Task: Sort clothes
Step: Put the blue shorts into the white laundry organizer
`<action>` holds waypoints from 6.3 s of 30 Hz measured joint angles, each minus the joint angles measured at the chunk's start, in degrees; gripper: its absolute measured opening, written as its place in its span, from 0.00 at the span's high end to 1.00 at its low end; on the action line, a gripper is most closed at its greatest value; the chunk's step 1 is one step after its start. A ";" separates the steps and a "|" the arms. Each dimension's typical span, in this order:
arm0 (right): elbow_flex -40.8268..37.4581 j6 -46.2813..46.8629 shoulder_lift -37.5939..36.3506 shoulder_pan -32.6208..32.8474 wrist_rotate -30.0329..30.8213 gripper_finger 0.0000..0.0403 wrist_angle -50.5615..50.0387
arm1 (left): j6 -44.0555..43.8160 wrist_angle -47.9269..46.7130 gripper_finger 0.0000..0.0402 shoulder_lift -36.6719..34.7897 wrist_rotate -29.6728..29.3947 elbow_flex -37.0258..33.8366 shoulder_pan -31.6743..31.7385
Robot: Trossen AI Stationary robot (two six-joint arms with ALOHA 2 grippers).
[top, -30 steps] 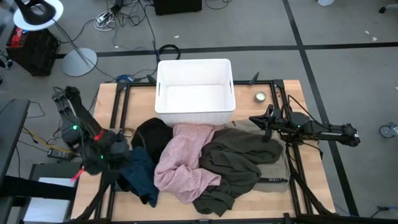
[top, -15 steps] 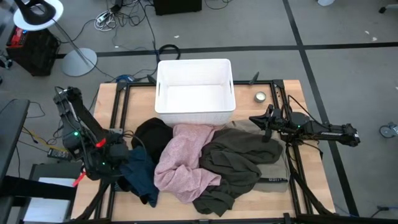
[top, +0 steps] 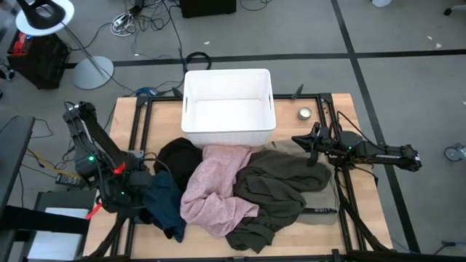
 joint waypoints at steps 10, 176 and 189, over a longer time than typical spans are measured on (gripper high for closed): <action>0.00 0.00 0.00 0.00 0.00 0.98 0.00 | 15.42 5.41 0.53 3.89 6.74 0.00 0.00; 0.00 0.00 0.00 -0.02 -0.15 0.98 0.39 | 54.03 38.46 1.00 39.76 19.30 16.85 87.61; 0.00 0.00 0.00 -0.01 -0.15 0.98 0.35 | 48.86 40.35 0.80 44.28 18.78 16.63 88.21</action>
